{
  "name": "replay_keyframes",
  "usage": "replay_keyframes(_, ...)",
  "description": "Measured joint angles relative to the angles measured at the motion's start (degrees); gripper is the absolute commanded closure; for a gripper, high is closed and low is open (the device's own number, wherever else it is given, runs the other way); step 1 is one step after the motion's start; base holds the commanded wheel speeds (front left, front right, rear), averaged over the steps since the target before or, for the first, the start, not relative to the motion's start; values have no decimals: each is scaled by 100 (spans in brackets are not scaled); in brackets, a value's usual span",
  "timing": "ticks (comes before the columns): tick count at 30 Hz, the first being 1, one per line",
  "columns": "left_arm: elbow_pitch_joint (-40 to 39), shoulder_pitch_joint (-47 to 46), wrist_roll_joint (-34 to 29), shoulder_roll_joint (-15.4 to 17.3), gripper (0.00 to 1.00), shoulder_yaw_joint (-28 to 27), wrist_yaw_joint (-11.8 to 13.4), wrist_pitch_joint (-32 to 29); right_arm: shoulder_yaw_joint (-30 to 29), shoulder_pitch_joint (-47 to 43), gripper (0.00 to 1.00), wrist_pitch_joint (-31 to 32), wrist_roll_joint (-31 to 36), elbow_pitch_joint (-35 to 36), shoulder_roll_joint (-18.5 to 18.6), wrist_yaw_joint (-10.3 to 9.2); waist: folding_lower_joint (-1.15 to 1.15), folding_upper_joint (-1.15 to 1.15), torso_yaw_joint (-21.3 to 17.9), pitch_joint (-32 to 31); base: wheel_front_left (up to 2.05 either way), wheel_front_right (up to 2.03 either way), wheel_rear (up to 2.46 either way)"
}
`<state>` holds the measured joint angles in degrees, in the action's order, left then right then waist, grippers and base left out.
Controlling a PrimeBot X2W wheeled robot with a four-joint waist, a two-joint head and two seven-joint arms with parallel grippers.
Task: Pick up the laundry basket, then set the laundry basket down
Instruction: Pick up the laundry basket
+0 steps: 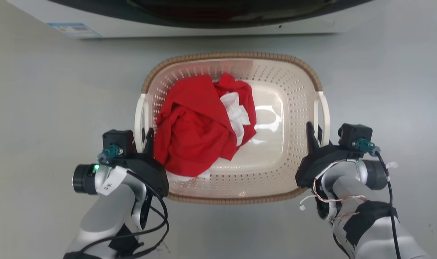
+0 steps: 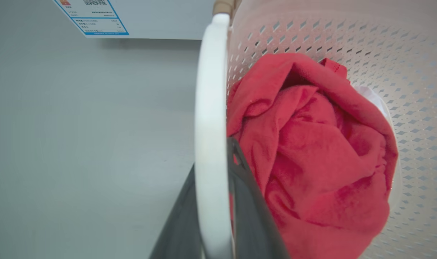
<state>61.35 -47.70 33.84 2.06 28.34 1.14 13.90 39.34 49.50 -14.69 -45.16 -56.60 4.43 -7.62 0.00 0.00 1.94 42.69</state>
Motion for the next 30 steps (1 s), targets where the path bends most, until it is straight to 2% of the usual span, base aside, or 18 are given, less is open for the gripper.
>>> replay_keyframes(11, 8, 628, 510, 16, 100, 553, 141, -157, 468, -605, 100, 59, -542, -168, -7, 1, -1, -1, 3, -876, 0, 0, 0)
replay_keyframes(30, 144, 1897, 1180, 51, 100, 1343, 248, -780, 1212, -1922, 100, 766, -1456, -274, -33, 0, -1, -1, 6, -2488, 0, 0, 0)
